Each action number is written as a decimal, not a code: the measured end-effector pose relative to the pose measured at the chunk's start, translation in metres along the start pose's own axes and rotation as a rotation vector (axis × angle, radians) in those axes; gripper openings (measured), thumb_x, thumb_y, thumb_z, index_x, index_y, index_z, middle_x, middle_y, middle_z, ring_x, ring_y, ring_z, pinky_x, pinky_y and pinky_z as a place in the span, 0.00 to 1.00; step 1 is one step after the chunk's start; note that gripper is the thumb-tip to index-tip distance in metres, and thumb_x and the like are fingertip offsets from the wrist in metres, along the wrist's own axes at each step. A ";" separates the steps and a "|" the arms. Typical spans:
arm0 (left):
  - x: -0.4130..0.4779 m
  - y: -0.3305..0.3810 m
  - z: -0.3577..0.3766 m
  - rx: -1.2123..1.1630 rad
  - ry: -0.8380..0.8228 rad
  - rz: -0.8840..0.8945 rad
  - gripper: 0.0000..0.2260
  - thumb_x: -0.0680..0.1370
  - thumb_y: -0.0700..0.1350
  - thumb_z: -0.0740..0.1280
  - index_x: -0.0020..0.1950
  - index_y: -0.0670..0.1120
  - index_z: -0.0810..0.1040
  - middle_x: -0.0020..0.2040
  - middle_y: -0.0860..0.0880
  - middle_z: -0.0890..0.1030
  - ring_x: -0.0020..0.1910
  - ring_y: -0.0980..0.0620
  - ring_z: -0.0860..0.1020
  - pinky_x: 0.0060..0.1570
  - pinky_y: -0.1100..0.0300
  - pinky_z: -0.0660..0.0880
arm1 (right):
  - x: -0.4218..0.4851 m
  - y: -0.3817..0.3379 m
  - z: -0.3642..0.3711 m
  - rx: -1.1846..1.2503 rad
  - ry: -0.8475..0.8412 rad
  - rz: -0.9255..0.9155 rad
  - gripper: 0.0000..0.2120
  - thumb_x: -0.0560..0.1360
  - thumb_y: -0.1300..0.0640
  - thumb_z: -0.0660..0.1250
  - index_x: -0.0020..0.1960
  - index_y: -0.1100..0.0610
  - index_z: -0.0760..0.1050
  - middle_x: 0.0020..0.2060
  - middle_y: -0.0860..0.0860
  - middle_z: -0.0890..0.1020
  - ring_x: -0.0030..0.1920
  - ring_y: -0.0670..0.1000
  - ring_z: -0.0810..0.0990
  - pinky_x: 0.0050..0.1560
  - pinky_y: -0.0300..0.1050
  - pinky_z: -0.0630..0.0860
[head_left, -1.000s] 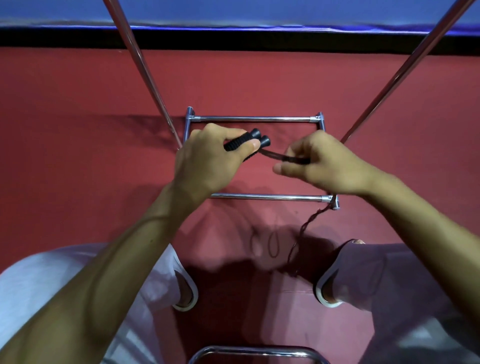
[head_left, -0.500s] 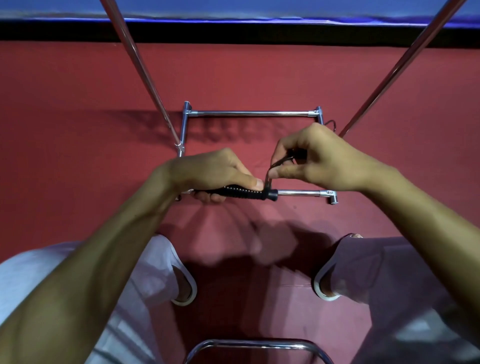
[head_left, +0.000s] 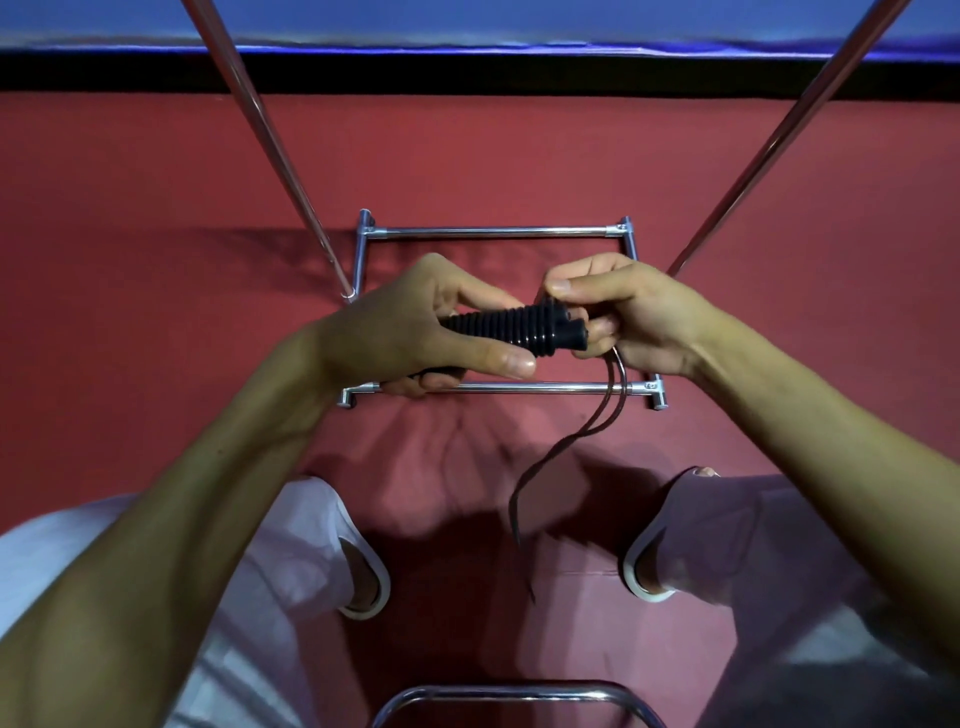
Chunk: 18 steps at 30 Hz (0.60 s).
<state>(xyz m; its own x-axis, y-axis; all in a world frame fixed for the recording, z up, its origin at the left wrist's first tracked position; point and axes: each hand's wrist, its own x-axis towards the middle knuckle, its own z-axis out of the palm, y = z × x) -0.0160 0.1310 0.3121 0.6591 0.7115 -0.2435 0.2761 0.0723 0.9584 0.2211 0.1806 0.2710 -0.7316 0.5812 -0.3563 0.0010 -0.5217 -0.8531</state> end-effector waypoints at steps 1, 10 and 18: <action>-0.001 0.000 0.000 0.012 0.024 0.026 0.09 0.75 0.46 0.77 0.55 0.47 0.86 0.24 0.45 0.70 0.19 0.51 0.65 0.22 0.55 0.64 | 0.002 0.003 0.001 0.063 -0.031 -0.003 0.13 0.73 0.56 0.71 0.32 0.54 0.71 0.27 0.46 0.69 0.24 0.41 0.58 0.26 0.38 0.50; 0.001 -0.008 0.004 -0.015 0.451 0.048 0.09 0.77 0.43 0.75 0.50 0.38 0.81 0.23 0.46 0.69 0.17 0.53 0.64 0.19 0.66 0.61 | 0.018 0.030 0.040 0.225 0.187 -0.050 0.20 0.83 0.54 0.55 0.32 0.54 0.62 0.28 0.49 0.59 0.25 0.45 0.55 0.25 0.39 0.50; 0.008 -0.025 0.012 0.407 0.539 0.117 0.30 0.77 0.51 0.74 0.77 0.63 0.68 0.36 0.42 0.75 0.33 0.43 0.72 0.35 0.52 0.75 | 0.021 0.026 0.042 0.277 0.187 0.155 0.18 0.77 0.62 0.50 0.29 0.50 0.59 0.24 0.46 0.57 0.24 0.45 0.50 0.24 0.38 0.48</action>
<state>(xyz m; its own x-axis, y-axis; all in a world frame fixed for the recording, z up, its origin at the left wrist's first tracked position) -0.0089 0.1265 0.2847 0.2895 0.9548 0.0669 0.5348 -0.2193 0.8160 0.1772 0.1526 0.2572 -0.5996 0.5728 -0.5589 -0.1009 -0.7469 -0.6572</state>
